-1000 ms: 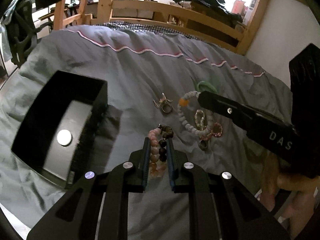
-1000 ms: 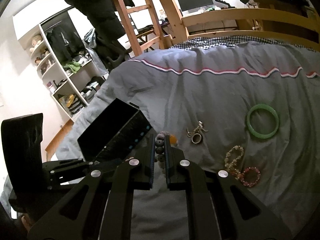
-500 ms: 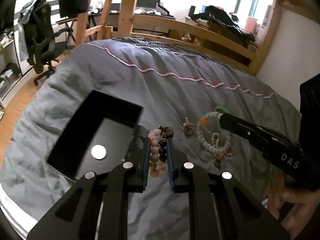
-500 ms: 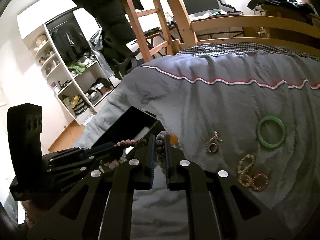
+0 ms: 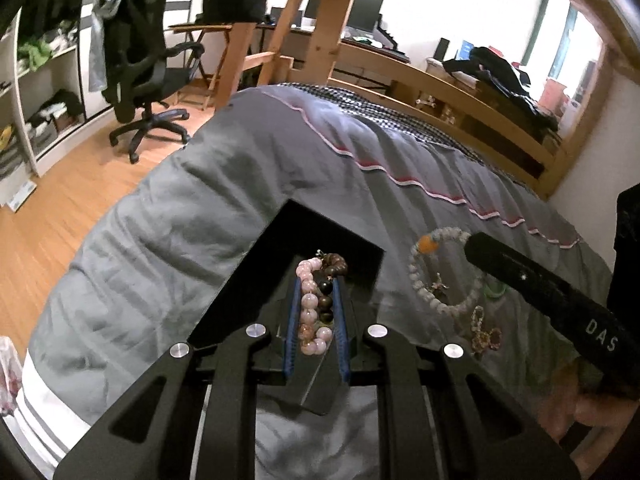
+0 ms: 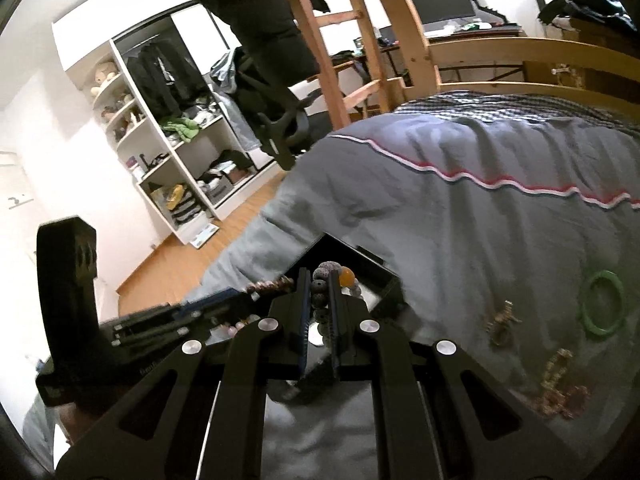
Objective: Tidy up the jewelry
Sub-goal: 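Carry both held bracelets over the open black box with both tools, then open both tools to drop the bracelets into the black box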
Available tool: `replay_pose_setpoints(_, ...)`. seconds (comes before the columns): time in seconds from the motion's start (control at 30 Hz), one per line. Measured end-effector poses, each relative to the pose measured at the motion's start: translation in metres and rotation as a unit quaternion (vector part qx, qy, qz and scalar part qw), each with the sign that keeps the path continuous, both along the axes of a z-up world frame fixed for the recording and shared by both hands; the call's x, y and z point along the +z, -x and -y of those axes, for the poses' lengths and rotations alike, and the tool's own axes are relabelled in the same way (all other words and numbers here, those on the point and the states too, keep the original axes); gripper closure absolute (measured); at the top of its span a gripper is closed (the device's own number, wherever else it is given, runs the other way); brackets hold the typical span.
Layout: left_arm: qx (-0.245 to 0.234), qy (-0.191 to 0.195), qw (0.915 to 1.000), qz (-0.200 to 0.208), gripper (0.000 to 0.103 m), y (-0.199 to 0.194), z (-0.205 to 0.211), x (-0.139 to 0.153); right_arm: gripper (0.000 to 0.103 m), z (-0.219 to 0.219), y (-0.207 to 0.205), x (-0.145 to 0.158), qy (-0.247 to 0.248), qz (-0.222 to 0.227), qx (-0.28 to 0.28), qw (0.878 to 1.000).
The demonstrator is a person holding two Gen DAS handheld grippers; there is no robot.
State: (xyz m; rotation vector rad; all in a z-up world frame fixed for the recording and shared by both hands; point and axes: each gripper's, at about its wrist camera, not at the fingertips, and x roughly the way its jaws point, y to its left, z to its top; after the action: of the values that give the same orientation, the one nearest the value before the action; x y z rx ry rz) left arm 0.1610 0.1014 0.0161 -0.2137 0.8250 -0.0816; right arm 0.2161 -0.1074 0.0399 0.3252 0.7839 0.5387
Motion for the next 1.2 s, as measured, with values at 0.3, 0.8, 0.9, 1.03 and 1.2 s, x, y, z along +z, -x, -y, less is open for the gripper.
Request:
replay_pose_setpoints(0.3, 0.013, 0.02, 0.9977, -0.064, 0.088, -0.012, -0.017, -0.025, 0.094, -0.037, -0.029, -0.035, -0.012, -0.041, 0.018, 0.999)
replay_pose_setpoints(0.8, 0.034, 0.038, 0.9939, -0.097, 0.087, -0.015, -0.027, -0.04, 0.094, -0.043, -0.033, -0.074, -0.029, -0.095, 0.03, 0.995)
replay_pose_setpoints(0.9, 0.043, 0.039, 0.9945, -0.087, 0.069, -0.013, -0.031, -0.036, 0.092, -0.041, -0.034, -0.075, -0.032, -0.103, 0.024, 0.994)
replay_pose_setpoints(1.03, 0.054, 0.04, 0.9959, -0.061, 0.052, -0.009, -0.035, -0.025, 0.045, -0.033, -0.031, -0.069, -0.027, -0.094, 0.007, 0.995)
replay_pose_setpoints(1.2, 0.056, 0.035, 0.997, -0.04, 0.026, -0.007, -0.032, -0.017, 0.01, -0.016, -0.026, -0.058, -0.016, -0.074, -0.027, 0.997)
